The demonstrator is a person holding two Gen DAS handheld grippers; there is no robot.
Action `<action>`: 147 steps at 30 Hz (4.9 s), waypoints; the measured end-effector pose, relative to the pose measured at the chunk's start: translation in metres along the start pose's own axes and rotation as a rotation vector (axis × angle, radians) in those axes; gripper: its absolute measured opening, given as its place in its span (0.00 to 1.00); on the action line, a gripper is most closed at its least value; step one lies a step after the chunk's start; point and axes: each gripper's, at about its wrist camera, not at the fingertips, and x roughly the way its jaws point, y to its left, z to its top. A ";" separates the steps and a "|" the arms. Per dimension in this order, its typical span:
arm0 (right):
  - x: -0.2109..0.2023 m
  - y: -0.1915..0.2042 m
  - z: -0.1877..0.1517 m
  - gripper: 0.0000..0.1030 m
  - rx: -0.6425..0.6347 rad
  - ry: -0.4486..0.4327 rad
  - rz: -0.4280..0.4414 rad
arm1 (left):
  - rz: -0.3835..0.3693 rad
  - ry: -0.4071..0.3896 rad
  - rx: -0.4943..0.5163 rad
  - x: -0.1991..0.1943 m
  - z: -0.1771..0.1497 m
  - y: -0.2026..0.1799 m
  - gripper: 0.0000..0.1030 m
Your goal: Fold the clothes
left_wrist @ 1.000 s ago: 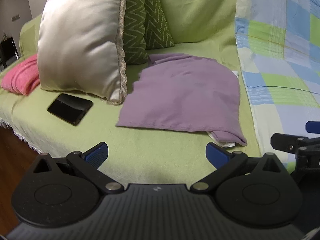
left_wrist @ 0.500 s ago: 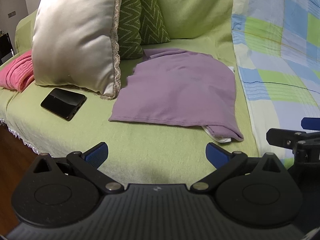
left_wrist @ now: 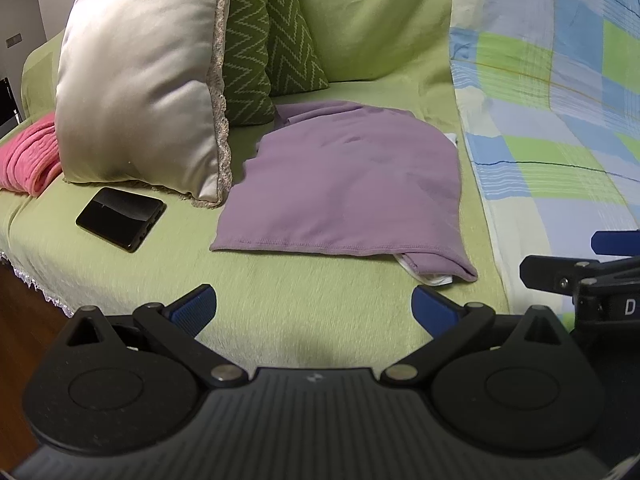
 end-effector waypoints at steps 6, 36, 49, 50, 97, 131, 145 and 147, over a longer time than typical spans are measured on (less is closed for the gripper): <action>0.000 0.000 0.001 1.00 -0.003 0.003 0.002 | -0.004 0.001 0.010 0.000 0.000 -0.003 0.99; 0.001 -0.001 -0.002 1.00 0.003 0.002 0.011 | -0.013 0.008 0.020 0.002 -0.005 -0.005 0.99; 0.001 0.000 -0.002 1.00 0.000 -0.001 0.008 | -0.017 0.008 0.028 0.005 -0.008 -0.004 0.99; 0.001 0.000 -0.002 1.00 -0.001 -0.001 0.008 | -0.018 0.008 0.028 0.005 -0.008 -0.004 0.99; 0.042 0.071 0.048 0.03 -0.818 -0.112 0.029 | -0.078 -0.203 0.735 0.082 0.019 0.017 0.09; -0.307 -0.071 0.095 0.03 -0.715 -0.543 -0.523 | -0.836 -0.664 0.584 -0.184 0.140 -0.159 0.02; -0.098 -0.208 0.142 0.26 -0.580 -0.111 -0.252 | -0.651 -0.079 0.509 0.035 0.118 -0.267 0.05; -0.106 -0.228 0.127 0.29 -0.471 -0.148 -0.206 | -0.609 -0.054 0.519 0.056 0.114 -0.259 0.07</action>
